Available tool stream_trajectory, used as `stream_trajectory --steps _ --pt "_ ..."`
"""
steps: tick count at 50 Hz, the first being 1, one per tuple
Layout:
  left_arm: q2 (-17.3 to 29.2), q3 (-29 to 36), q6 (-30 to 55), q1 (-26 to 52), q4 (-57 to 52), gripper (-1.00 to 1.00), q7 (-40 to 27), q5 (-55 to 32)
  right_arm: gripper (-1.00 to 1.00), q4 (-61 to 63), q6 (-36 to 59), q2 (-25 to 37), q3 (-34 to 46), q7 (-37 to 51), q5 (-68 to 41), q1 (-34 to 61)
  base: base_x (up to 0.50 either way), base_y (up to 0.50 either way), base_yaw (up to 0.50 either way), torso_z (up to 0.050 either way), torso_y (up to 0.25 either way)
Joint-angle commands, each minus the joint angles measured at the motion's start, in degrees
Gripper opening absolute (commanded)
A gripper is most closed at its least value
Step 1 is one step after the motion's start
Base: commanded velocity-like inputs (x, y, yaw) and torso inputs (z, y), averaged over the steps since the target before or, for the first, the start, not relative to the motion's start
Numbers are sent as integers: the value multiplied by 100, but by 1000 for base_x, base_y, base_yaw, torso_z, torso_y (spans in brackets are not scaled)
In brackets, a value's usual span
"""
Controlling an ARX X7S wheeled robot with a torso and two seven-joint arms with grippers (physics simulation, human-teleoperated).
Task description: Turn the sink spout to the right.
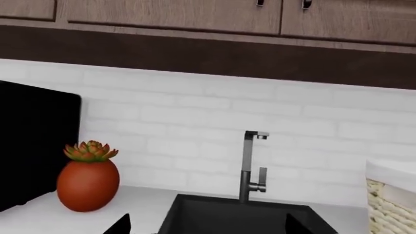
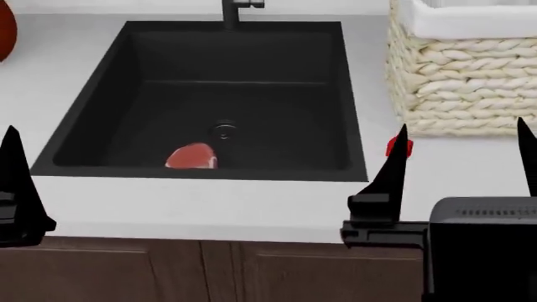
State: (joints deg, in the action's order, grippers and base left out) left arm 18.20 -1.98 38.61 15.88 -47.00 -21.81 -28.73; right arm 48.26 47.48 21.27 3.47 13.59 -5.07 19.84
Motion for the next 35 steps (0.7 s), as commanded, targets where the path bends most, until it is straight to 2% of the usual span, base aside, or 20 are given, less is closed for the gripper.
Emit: stream_trajectory --steps 1,35 --pt "41 18 -21 8 12 100 -24 -32 100 -13 -105 10 4 -33 -57 -99 199 281 0 0 0" --pt "167 140 -126 -30 34 100 -107 57 100 -53 -122 -1 -54 41 -135 -190 286 247 0 0 0"
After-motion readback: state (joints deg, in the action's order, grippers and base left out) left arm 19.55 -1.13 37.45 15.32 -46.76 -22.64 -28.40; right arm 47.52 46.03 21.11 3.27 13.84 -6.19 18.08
